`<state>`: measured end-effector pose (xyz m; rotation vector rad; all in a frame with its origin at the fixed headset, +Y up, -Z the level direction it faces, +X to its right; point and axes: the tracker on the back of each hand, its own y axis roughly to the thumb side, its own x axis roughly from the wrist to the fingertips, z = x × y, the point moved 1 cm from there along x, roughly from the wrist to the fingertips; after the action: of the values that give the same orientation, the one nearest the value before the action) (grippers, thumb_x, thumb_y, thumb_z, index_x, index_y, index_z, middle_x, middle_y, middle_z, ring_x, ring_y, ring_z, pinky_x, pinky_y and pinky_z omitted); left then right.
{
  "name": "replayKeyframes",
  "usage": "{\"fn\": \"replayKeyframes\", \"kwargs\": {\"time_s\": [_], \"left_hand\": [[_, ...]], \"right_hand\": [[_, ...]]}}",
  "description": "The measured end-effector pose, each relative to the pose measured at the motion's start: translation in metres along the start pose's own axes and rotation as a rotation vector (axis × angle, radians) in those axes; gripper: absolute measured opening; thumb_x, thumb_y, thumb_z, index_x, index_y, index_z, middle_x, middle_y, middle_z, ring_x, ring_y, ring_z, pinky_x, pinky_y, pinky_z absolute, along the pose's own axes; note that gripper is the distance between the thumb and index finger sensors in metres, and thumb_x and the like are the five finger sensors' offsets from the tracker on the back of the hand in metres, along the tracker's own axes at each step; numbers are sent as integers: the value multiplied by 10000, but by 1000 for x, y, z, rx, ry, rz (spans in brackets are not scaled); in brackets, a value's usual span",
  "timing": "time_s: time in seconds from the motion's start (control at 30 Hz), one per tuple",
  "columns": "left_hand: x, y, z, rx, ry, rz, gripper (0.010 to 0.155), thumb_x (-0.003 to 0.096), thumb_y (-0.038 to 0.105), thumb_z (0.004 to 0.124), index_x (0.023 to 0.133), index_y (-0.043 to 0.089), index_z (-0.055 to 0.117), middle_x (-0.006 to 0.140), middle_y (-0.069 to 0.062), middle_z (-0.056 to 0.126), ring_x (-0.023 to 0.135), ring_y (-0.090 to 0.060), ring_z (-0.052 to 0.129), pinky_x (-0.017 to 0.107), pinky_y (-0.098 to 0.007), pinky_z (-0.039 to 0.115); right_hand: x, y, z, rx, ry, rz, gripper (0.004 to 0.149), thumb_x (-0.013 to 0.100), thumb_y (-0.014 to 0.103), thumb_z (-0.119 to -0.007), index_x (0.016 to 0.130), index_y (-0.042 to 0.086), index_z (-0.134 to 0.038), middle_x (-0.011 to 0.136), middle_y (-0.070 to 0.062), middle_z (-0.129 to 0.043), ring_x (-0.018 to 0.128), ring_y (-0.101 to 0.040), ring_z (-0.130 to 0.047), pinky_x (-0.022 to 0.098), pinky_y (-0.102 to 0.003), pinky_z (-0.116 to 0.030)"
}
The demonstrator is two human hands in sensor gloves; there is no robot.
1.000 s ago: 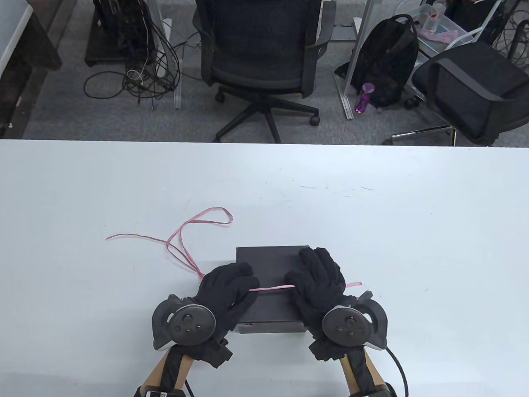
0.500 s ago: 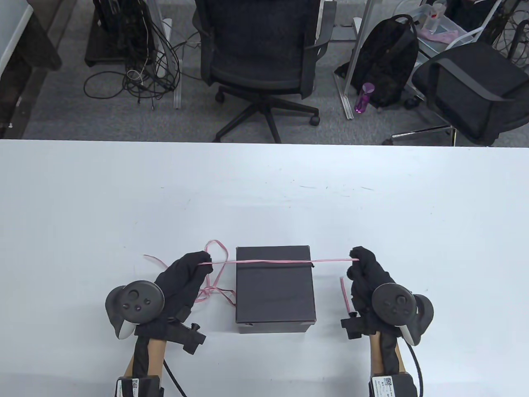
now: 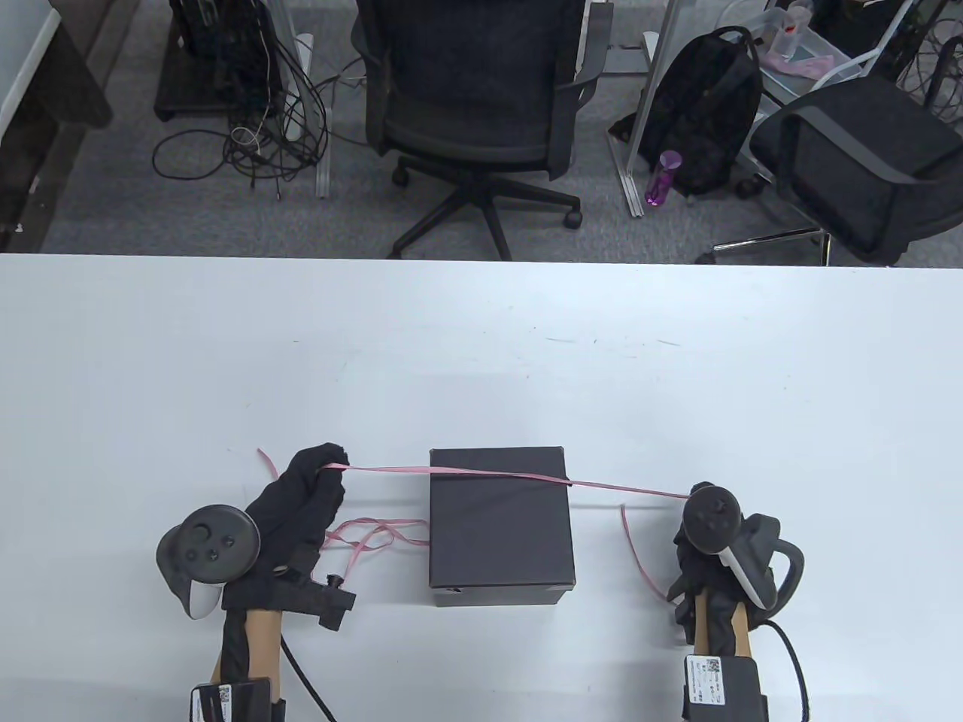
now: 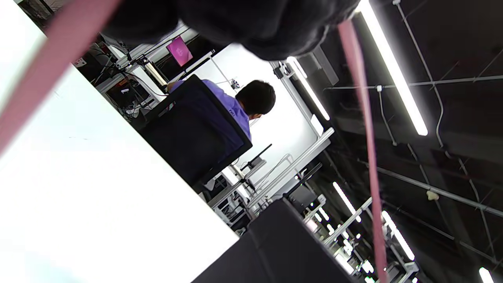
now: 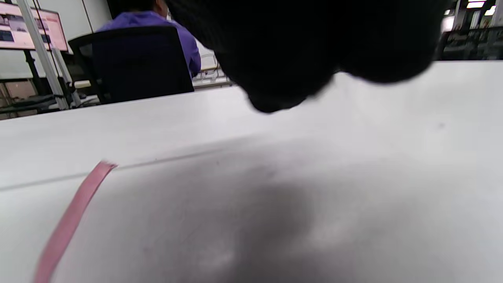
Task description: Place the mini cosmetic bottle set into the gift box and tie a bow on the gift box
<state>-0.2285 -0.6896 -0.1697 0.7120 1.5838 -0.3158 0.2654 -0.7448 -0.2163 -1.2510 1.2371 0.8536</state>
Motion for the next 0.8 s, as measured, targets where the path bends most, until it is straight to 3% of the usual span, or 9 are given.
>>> {"fn": "replayKeyframes", "kwargs": {"time_s": [0.03,0.13,0.23,0.33,0.43,0.6,0.7,0.73,0.8], "left_hand": [[0,1,2,10,-6,4,421,595,465,617,942,270,756,477,139,909,197,-76,878,306,-340,886],[0,11,12,59,-39,28,424,592,488,630,915,264,791,436,148,910,162,-66,862,261,-325,881],[-1,29,23,124,-78,97,423,590,495,632,908,273,801,429,149,911,156,-66,860,255,-323,881],[-5,53,33,165,-126,196,420,586,498,631,916,297,798,434,149,912,163,-69,863,263,-327,882],[-12,75,42,192,-168,288,420,582,506,625,918,320,794,443,151,913,175,-72,869,279,-330,884],[-21,97,52,221,-217,391,422,568,539,610,891,359,812,458,151,914,196,-77,881,305,-339,888],[-25,105,54,190,-235,435,435,559,557,592,877,369,821,461,149,915,201,-80,885,311,-342,888],[-26,107,55,172,-237,444,438,558,558,587,879,369,819,462,148,916,202,-82,886,313,-345,888],[-26,108,53,167,-242,442,441,556,557,591,880,365,820,465,148,917,207,-84,890,321,-348,889]], "right_hand": [[0,2,1,12,62,22,599,574,157,-714,1112,-17,-519,1014,-430,-587,780,-550,-749,538,-701,-631],[-8,17,18,96,20,112,697,569,133,-725,1123,-116,-383,1070,-503,-344,875,-734,-387,546,-841,-431],[-24,42,40,216,-148,250,704,566,119,-723,1126,-121,-370,1070,-518,-281,873,-741,-280,534,-867,-372],[-49,78,56,319,-233,505,792,589,288,-746,1153,-82,-331,1092,-500,-247,895,-722,-221,529,-884,-332],[-73,120,52,361,-138,725,845,578,419,-730,1185,8,-310,1119,-456,-164,893,-713,-127,533,-894,-278],[-92,154,36,209,-18,833,894,563,521,-671,1201,55,-253,1112,-427,-67,870,-707,-44,532,-900,-240],[-99,161,34,199,-28,861,852,565,512,-672,1203,95,-290,1120,-420,-86,875,-702,-45,530,-900,-241],[-100,163,34,196,-33,867,770,586,461,-665,1196,124,-339,1123,-412,-97,879,-697,-52,532,-897,-245],[-101,161,39,243,-134,851,488,618,293,-599,1063,100,-652,1131,-388,-235,906,-673,-132,547,-873,-290]]}}
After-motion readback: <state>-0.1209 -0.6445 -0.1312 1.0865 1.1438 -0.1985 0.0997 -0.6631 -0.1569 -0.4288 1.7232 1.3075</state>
